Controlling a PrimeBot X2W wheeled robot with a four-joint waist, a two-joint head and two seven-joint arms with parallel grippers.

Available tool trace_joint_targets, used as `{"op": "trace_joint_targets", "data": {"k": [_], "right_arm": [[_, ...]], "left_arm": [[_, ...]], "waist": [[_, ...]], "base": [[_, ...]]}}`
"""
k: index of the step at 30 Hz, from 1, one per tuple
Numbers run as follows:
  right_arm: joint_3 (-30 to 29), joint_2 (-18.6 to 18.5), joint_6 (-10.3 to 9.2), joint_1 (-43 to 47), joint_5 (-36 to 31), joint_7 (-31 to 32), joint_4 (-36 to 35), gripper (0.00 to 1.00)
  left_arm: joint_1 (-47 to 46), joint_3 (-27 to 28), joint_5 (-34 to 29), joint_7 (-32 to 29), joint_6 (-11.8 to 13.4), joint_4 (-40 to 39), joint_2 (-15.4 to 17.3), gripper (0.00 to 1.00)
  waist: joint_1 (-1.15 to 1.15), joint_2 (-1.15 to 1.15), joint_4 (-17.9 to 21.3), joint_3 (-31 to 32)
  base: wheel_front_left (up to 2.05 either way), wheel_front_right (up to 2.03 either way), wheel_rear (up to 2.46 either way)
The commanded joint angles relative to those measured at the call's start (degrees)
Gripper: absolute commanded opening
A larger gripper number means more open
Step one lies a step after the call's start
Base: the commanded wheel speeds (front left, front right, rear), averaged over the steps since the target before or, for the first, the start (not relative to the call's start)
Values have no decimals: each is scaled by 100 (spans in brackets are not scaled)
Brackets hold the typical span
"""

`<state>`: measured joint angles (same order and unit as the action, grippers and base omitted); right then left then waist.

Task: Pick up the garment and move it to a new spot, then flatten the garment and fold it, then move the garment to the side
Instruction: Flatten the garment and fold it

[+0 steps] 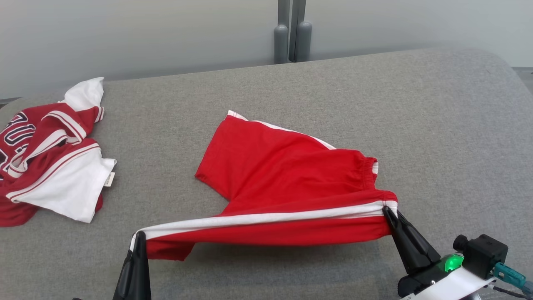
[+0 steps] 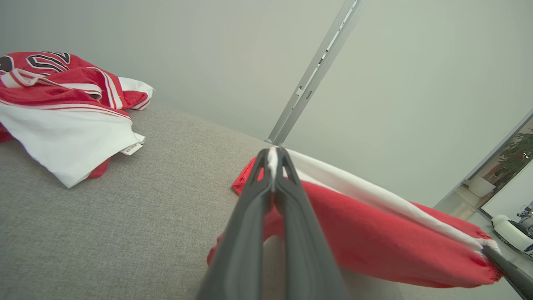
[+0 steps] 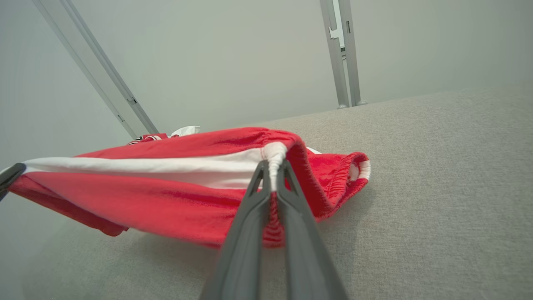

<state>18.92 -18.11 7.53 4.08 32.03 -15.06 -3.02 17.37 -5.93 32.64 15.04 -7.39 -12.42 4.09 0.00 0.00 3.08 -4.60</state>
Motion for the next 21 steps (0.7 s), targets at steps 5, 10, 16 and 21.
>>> {"op": "trace_joint_targets", "data": {"k": [5, 10, 16, 21], "right_arm": [[91, 44, -8, 90, 174, -20, 0, 0], [171, 130, -8, -54, 209, -20, 169, 0], [93, 384, -7, -275, 143, -20, 517, 0], [-120, 730, -7, -496, -28, -20, 884, 0]], "left_arm": [[-62, -125, -15, 17, -10, 98, 109, 0], [-423, -332, -25, 11, -10, 386, 284, 0], [-1357, -712, 61, 10, -10, 1006, 741, 0], [-2363, -1173, 183, 11, -10, 1686, 1136, 0]], "waist": [[0, 0, 123, -52], [0, 0, 142, -67], [0, 0, 166, -116], [0, 0, 275, -288]], "base": [[0, 0, 0], [0, 0, 0], [0, 0, 0], [0, 0, 0]]}}
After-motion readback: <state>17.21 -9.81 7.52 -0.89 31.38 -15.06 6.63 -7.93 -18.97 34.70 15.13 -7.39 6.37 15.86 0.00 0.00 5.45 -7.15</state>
